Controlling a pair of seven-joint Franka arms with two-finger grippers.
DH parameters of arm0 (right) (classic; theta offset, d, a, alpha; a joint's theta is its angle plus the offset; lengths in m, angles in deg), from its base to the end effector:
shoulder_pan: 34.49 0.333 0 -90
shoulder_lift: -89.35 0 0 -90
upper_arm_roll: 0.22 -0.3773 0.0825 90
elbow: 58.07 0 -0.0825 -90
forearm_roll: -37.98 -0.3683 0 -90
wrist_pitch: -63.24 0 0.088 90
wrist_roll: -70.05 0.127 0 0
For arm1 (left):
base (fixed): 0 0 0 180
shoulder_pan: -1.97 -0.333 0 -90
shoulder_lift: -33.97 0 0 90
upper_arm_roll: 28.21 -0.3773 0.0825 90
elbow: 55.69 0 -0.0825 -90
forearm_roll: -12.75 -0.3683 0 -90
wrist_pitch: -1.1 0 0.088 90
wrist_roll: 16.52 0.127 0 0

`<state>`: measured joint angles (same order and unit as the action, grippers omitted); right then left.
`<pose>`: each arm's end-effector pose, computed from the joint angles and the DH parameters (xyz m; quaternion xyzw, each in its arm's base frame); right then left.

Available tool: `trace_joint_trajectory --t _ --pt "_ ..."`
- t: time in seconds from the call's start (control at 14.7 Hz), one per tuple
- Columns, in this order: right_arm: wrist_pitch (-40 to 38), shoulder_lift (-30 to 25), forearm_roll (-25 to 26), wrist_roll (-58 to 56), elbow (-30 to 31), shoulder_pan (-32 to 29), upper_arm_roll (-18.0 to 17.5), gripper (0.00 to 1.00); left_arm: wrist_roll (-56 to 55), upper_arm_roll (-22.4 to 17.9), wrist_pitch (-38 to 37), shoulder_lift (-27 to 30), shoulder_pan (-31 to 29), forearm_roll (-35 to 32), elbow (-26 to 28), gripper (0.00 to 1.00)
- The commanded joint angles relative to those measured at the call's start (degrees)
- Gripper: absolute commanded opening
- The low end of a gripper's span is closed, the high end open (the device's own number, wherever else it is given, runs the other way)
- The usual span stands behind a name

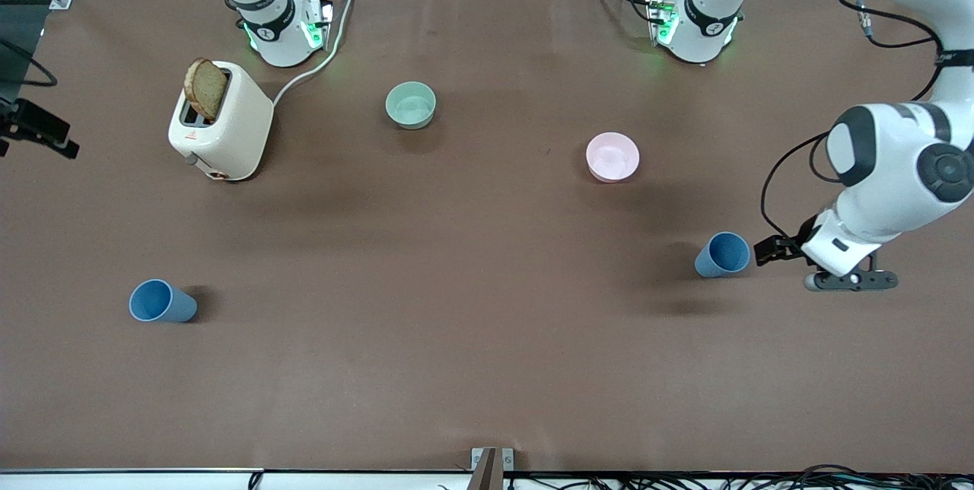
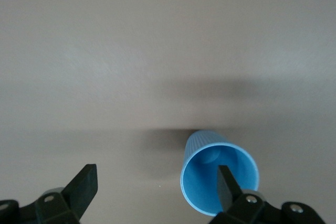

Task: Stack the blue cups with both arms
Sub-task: 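Reach the left gripper and the right gripper toward the two blue cups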

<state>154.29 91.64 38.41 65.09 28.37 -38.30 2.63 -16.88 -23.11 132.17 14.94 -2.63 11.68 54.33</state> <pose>0.5532 -0.0648 0.6740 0.9997 -0.0148 0.0197 0.0068 0.6314 -0.0006 0.3717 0.9998 -0.0045 0.0183 0.0074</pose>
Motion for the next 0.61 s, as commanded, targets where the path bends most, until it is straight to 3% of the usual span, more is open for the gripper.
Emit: trace_joint_trajectory --t 0.0,0.2,0.54 --pt "5.0 5.3 0.1 -5.8 -1.0 -2.7 -0.1 1.0 0.4 0.6 0.9 1.4 -0.2 -0.9 3.6 1.0" --pt "12.2 12.4 -0.9 -10.7 -1.0 -5.2 -0.1 1.0 0.5 0.6 2.9 1.0 -0.1 -0.9 6.7 0.89" --pt "22.0 23.5 -3.8 -14.6 -1.0 -6.5 -0.1 1.0 0.5 2.0 4.9 -2.4 -0.1 -0.9 7.0 0.53"
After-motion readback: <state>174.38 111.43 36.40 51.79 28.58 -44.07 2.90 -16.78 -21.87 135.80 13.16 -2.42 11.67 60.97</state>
